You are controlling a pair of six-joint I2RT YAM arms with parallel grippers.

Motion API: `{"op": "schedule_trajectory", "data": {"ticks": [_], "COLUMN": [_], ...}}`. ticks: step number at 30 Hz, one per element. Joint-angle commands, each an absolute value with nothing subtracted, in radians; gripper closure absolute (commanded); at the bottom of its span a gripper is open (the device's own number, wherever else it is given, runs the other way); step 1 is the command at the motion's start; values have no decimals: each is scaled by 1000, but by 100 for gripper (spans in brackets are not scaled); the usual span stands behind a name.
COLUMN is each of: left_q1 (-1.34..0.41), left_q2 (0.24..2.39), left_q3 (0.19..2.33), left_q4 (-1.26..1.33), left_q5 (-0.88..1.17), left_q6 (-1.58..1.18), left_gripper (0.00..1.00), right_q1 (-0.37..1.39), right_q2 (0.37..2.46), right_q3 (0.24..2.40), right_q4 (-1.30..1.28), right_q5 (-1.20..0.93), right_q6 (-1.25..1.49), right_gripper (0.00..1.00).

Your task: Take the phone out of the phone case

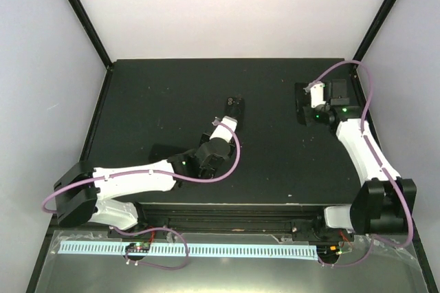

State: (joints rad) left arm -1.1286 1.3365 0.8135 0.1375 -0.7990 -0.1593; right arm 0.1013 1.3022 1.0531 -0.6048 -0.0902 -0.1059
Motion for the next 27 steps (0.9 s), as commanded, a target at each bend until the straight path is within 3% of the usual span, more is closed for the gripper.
{"op": "schedule_trajectory", "data": {"ticks": [1,6,10,20,21,25,27], "left_q1": [-1146,-1177,-1188,-1201,-1201,-1202,-1202], "left_q2": [1320,1342,1366,1409,1413,1429,1428], "left_q3": [804,799,793,781,781,793,797], "left_q4": [127,136,133,162,163,153,149], "left_q5": [-773,-762,-749,-734,-731,-722,-714], "left_q6": [-189,-172,-177,-167,-163,-145,-147], "left_gripper": [99,98,98,98,99,98,98], "right_q1": [-38,-165,-230,-255,-255,-264,-271], "right_q2": [1406,1599,1729,1922,1934,1944,1918], "right_q3": [1131,1291,1373,1444,1448,1443,1428], "right_q4": [-729,-949,-1026,-954,-941,-878,-868], "right_q5": [-70,-285,-320,-333,-324,-285,-284], "right_q6": [-333,-487,-505,-424,-408,-387,-390], "right_gripper": [99,99,99,99,97,71,65]}}
